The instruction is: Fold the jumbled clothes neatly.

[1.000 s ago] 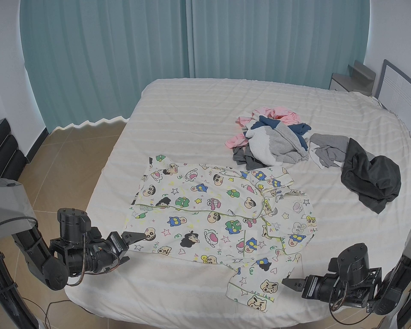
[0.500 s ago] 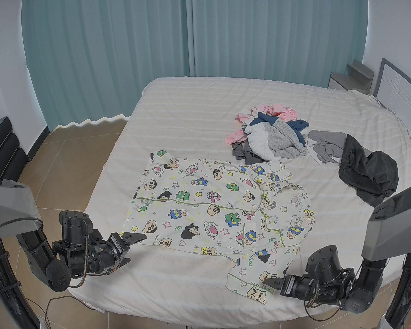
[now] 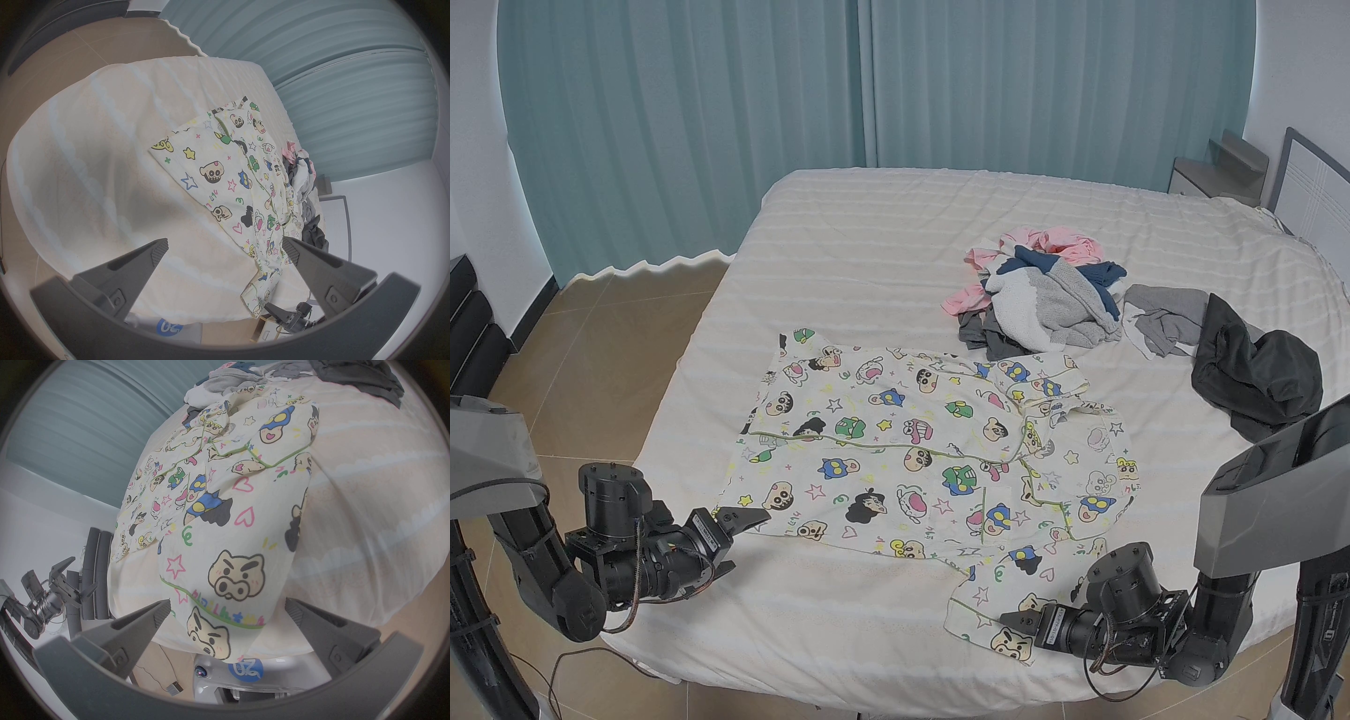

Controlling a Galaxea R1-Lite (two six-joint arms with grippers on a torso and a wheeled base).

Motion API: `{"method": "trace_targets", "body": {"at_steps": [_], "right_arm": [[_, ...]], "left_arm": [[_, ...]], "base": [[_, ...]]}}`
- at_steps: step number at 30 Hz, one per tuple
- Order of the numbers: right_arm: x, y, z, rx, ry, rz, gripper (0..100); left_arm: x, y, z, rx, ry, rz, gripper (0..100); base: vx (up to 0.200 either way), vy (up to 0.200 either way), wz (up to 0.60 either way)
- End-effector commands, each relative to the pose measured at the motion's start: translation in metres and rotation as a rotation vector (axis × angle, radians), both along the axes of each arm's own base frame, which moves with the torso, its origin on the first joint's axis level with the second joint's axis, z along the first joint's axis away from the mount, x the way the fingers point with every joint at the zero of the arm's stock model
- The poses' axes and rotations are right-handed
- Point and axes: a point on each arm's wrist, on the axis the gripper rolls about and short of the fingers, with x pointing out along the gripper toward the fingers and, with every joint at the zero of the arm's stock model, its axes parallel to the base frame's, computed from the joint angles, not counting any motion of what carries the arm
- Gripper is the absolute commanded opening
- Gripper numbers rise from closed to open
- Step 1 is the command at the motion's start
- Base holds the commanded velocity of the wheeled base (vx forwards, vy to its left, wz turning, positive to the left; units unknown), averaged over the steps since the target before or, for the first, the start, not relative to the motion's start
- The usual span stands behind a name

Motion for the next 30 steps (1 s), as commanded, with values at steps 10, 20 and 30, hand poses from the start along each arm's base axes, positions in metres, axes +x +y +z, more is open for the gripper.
{"method": "trace_targets", "body": {"at_steps": [10,20,30], "right_arm": [[0.007,0.008,-0.004,0.023,-0.001,0.013,100],[0.003,0.005,-0.006,0.003,0.017,0.014,0],[-0.019,-0.013,0.004,-0.026,0.047,0.013,0]], "left_arm": [[0.001,0.000,-0.006,0.023,0.002,0.027,100],[0.003,0.000,-0.008,0.022,-0.006,0.028,100],[0.002,0.000,-0.008,0.022,-0.006,0.028,100]], "base": [[0.000,0.000,0.00],[0.000,0.000,0.00],[0.000,0.000,0.00]]}}
